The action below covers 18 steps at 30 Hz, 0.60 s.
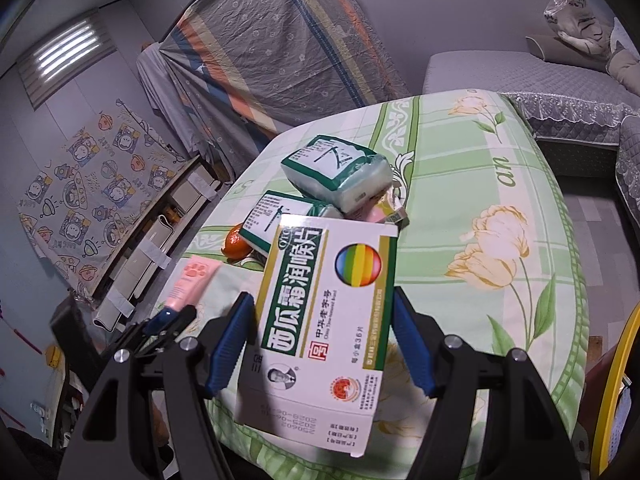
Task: Collect trash
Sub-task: 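Grasp the medicine box with the right gripper while the left gripper grasps the pink tube, then carry the medicine box and pink tube over the yellow bin and open both grippers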
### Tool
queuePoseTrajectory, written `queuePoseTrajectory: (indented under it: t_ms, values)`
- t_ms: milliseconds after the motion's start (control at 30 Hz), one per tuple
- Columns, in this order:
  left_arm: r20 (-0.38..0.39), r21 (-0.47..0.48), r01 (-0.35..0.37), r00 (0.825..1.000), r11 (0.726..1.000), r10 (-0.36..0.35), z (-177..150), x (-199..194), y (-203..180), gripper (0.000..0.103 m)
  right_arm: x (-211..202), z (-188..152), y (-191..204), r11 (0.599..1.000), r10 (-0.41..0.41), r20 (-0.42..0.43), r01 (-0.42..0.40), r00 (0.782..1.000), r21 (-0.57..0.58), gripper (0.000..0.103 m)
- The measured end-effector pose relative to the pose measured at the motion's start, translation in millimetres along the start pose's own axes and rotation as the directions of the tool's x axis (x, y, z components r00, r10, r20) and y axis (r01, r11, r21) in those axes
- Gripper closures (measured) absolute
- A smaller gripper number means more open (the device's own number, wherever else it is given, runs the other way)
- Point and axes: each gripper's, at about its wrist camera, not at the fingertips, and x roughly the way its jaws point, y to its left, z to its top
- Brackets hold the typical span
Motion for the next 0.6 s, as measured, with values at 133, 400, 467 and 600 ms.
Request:
queuePoseTrajectory:
  t_ms: [133,400,467,600]
  values:
    - [0.060,0.007,0.023,0.998,1.000,-0.024,17.2,-14.2,-4.4,0.069,-12.0,-0.1,3.6,1.000,0.020,0.021,-0.020,1.000,-0.001,0.038]
    - [0.113,0.056,0.114,0.986,0.992,-0.120,42.4,-24.9,-42.4,0.069,-44.0,-5.0,-10.6,1.000,0.011,0.069,-0.013,0.998,0.026,0.038]
    - [0.129,0.074,0.133,0.981,0.988,-0.142,48.4,-27.6,-52.5,0.069,-53.1,-5.6,-16.8,0.999,0.002,0.090,-0.006,0.996,0.037,0.038]
    - [0.145,0.110,0.165,0.973,0.980,-0.180,57.7,-30.2,-72.3,0.069,-74.3,-6.9,-29.5,0.998,-0.013,0.145,0.004,0.989,0.059,0.038]
